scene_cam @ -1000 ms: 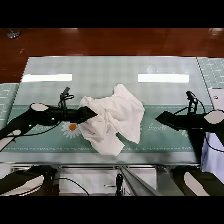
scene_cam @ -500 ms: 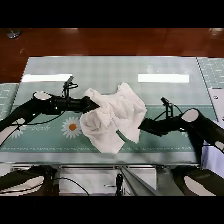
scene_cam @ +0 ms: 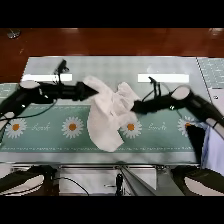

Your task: Fold the shirts.

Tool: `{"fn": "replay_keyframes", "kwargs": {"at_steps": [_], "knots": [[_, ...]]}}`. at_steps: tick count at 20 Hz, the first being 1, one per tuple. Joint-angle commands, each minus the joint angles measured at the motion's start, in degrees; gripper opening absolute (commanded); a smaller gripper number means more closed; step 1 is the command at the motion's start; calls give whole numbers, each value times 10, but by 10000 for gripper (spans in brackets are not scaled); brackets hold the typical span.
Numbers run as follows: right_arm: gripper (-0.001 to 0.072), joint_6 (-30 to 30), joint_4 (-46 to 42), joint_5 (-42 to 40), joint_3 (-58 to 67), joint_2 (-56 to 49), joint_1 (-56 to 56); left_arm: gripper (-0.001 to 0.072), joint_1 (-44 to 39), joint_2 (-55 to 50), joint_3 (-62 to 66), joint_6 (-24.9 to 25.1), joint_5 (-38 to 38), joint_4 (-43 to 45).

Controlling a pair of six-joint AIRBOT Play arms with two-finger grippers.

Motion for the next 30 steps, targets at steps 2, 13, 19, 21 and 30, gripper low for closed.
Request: {"fn": "replay_keyframes", "kwargs": {"at_steps": [2,13,19,21,30], "knots": [[19,72,-96,81,320,16,-71,28,87,82,175,-6,3,-21],[19,106,-320,232,656,247,-94,28,303,303,474,-140,-81,252],[20,121,-330,345,621,355,-95,29,212,412,398,-177,-230,276],[19,133,-324,395,618,355,-95,29,172,440,325,-181,-263,277],[20,124,-330,315,300,341,-95,28,151,458,-144,-170,-165,276]]}}
